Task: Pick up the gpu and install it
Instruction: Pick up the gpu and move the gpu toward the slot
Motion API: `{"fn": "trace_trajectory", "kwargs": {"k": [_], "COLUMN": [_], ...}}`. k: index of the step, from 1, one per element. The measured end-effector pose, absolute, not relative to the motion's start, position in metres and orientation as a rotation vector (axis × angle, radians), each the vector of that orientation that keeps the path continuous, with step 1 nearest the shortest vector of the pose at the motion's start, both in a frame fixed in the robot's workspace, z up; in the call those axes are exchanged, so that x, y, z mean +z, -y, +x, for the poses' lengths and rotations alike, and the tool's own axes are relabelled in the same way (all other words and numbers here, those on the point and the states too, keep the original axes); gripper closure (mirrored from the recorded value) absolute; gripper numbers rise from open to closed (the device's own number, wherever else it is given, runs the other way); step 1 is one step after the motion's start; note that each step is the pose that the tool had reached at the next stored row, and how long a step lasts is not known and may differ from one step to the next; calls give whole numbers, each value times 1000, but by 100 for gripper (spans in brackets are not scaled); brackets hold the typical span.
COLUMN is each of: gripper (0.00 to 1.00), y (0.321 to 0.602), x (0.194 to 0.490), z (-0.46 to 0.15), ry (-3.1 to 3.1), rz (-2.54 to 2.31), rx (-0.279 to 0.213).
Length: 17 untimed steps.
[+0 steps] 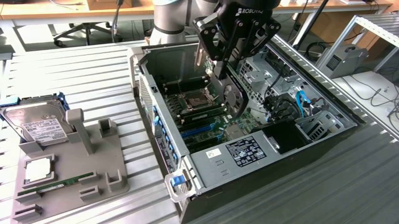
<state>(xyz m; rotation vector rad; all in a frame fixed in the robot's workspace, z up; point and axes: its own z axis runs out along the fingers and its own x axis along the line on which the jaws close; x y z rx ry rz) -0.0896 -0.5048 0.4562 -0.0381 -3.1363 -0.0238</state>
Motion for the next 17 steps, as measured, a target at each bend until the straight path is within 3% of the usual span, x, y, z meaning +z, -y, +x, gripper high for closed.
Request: {"fn": "trace_trajectory", "kwargs": {"k": [17], "gripper": [74], "y": [505], "x": [455], "z": [-71], "ry": [3136], "rz": [-38], "rx": [-24]}}
